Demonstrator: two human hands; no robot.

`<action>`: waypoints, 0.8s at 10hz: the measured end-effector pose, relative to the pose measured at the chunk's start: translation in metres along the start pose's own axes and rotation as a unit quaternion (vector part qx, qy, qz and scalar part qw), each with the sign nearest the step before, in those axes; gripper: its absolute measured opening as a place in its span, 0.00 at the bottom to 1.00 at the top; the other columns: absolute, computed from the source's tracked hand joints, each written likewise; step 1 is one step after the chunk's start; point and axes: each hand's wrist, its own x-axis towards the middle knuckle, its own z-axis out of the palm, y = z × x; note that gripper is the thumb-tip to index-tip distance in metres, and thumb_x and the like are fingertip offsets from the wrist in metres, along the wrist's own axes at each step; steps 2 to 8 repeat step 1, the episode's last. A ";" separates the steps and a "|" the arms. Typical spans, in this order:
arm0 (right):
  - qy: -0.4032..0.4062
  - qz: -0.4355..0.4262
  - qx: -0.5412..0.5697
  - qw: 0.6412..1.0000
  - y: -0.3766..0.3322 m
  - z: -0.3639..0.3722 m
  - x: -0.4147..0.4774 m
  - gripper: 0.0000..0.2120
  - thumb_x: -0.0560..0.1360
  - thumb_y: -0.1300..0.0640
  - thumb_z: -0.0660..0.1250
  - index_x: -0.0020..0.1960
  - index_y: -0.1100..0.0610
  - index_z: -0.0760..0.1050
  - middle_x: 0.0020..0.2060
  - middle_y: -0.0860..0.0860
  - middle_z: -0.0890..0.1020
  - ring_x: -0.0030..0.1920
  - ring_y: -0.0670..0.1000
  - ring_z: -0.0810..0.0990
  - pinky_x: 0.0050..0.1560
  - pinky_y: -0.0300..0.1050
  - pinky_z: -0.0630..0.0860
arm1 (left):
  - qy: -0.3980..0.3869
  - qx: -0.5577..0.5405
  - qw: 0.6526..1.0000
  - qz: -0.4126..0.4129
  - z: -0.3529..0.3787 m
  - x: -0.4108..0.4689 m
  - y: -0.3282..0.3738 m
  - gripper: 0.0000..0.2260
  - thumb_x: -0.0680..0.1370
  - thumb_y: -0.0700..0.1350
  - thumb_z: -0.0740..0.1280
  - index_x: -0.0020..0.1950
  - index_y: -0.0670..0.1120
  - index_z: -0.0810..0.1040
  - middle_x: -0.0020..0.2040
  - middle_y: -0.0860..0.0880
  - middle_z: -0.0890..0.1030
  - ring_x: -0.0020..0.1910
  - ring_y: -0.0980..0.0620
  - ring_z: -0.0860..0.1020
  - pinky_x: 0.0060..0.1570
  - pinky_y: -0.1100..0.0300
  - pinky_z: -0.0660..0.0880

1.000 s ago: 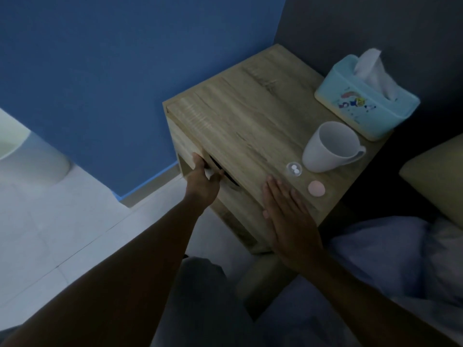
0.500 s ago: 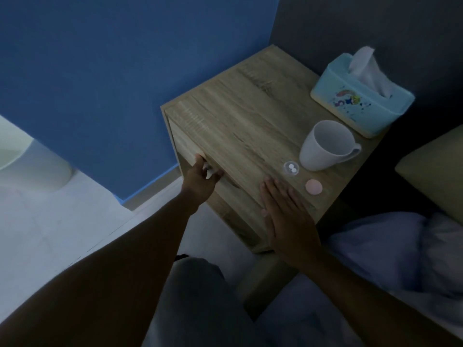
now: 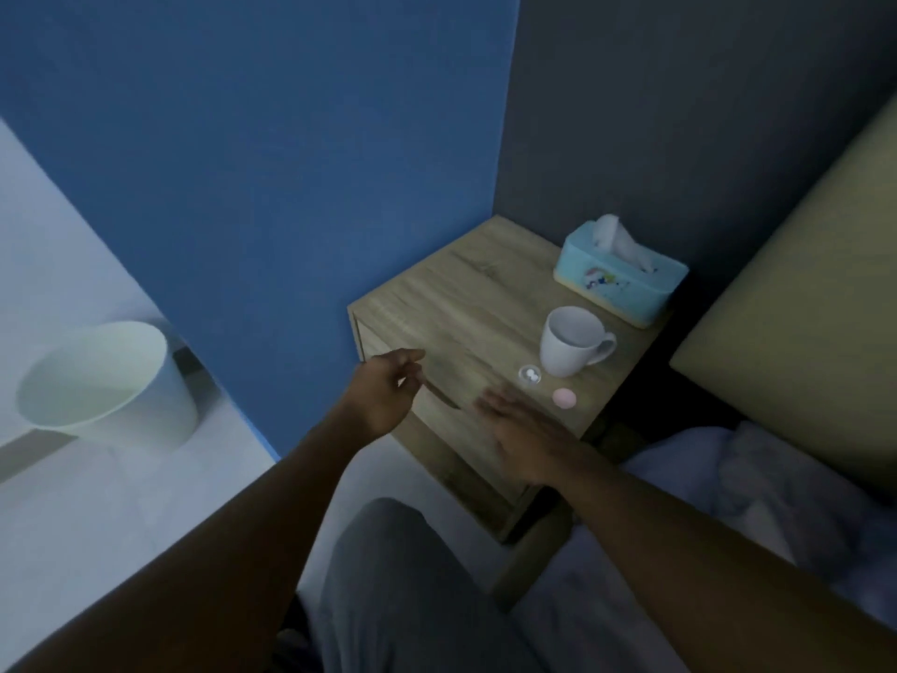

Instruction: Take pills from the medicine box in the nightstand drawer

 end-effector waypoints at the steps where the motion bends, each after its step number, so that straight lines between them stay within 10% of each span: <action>1: 0.039 -0.022 0.004 0.999 -0.011 -0.035 -0.011 0.31 0.81 0.61 0.60 0.81 0.58 0.54 0.82 0.53 0.55 0.82 0.51 0.52 0.80 0.49 0.55 | 0.014 0.058 0.998 0.029 -0.016 -0.012 0.034 0.17 0.80 0.45 0.65 0.69 0.49 0.76 0.63 0.50 0.80 0.63 0.53 0.77 0.63 0.60 0.73; 8: 0.039 -0.022 0.004 0.999 -0.011 -0.035 -0.011 0.31 0.81 0.61 0.60 0.81 0.58 0.54 0.82 0.53 0.55 0.82 0.51 0.52 0.80 0.49 0.55 | 0.014 0.058 0.998 0.029 -0.016 -0.012 0.034 0.17 0.80 0.45 0.65 0.69 0.49 0.76 0.63 0.50 0.80 0.63 0.53 0.77 0.63 0.60 0.73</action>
